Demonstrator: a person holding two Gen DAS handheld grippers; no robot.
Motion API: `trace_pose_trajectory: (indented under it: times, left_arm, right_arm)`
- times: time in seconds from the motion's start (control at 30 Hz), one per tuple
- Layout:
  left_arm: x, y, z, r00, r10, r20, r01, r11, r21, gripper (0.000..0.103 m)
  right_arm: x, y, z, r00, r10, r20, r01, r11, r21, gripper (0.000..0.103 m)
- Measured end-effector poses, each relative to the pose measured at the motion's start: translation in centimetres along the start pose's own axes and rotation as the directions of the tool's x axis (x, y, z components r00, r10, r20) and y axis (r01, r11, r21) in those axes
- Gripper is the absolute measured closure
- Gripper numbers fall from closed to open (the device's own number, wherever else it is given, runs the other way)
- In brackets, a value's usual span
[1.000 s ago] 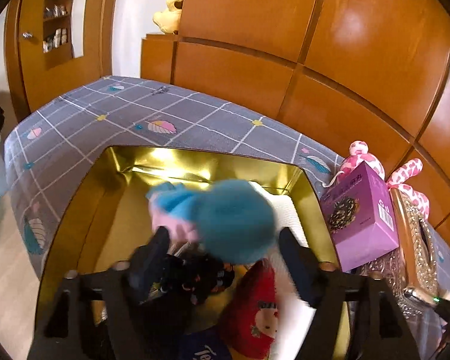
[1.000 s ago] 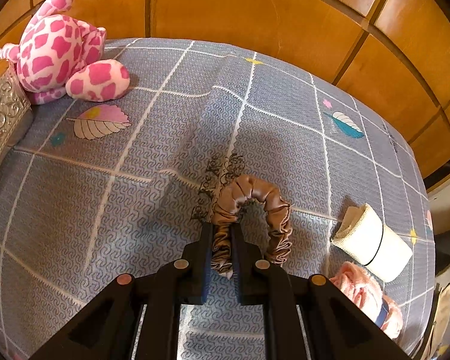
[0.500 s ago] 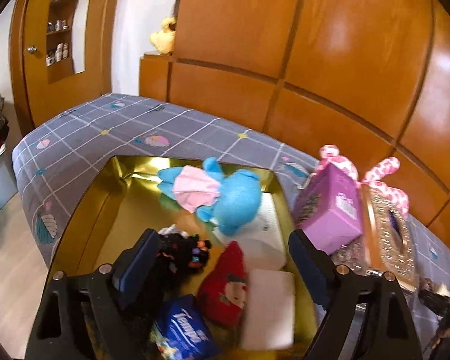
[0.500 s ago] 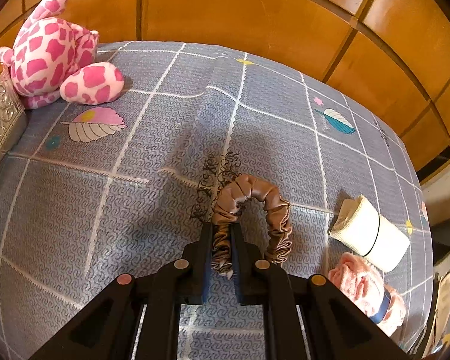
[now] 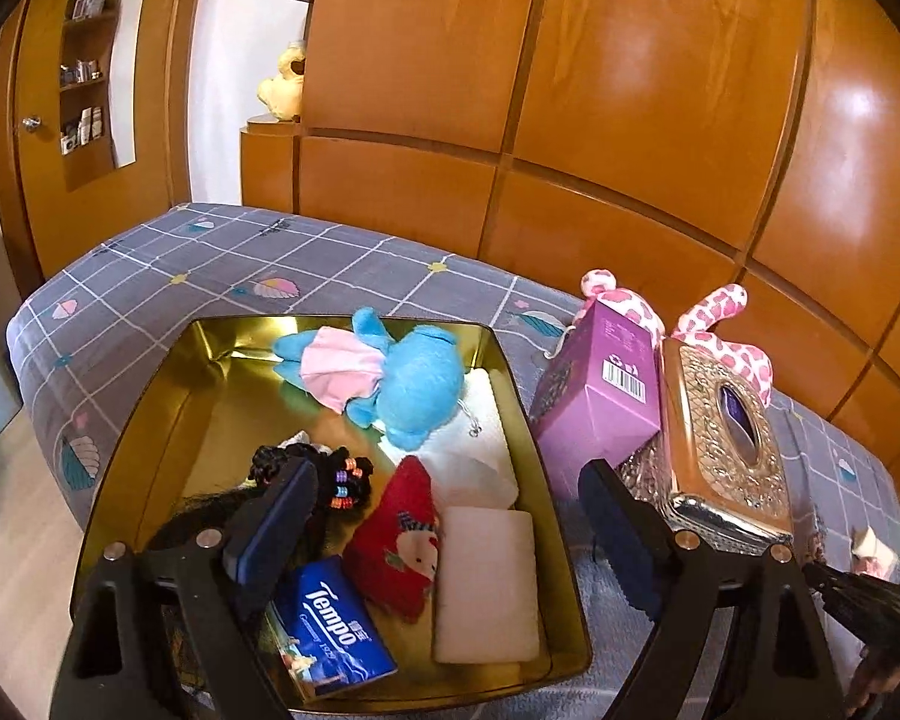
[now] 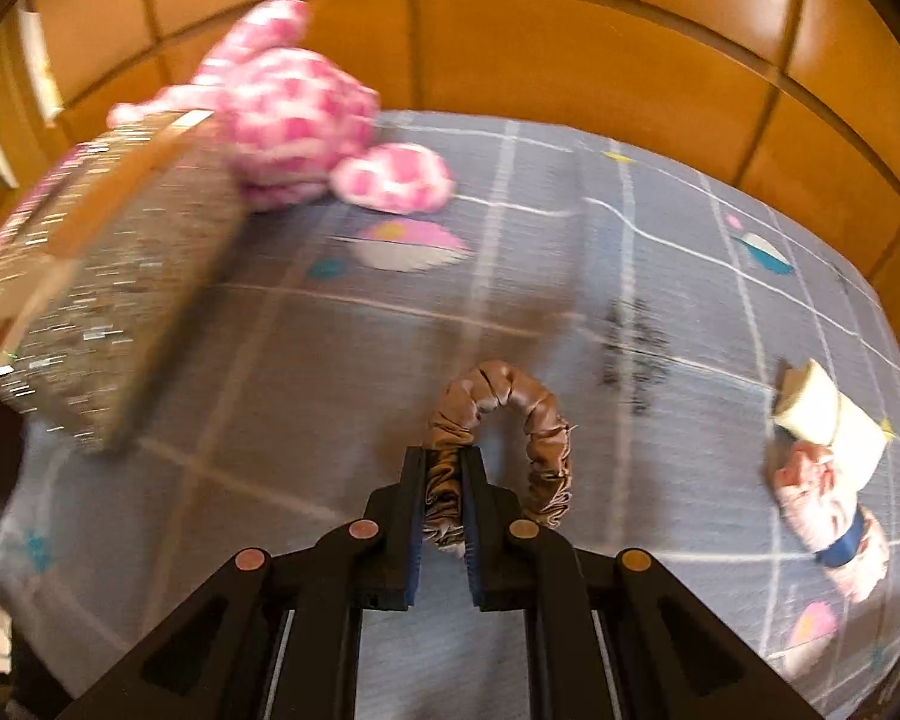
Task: Organize soft objects
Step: 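Lower the blue plush into the gold tray and open the left gripper, then carry the brown scrunchie into the gold tray and open the right gripper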
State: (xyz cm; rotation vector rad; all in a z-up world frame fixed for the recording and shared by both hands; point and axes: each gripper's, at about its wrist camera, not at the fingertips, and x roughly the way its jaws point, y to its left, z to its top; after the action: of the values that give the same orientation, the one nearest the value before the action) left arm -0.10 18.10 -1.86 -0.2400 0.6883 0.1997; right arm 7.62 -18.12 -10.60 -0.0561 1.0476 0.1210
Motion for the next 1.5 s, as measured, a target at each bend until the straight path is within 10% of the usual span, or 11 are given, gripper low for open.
trace_pose_trajectory:
  times: [0.7,1.3,1.5]
  left_arm:
    - [-0.2,1.0,-0.6,1.0,-0.003,-0.022,0.003,1.0,-0.013,0.013]
    - [-2.1,11.8,2.7,0.977,0.206,0.059,-0.187,0.954,-0.235,0.01]
    - [-2.0,12.7,2.8,0.977,0.204,0.055,-0.184,0.949,-0.255,0.01]
  right_arm:
    - [-7.9,11.6,-1.1,0.919,0.378,0.111,-0.35,0.913,-0.211,0.093]
    - [-6.4,24.2,1.8,0.811,0.584,-0.038,-0.558,0.752,-0.349,0.093]
    - [-3.7,29.0,3.2,0.779,0.617,-0.113,-0.616,0.717,-0.326,0.069]
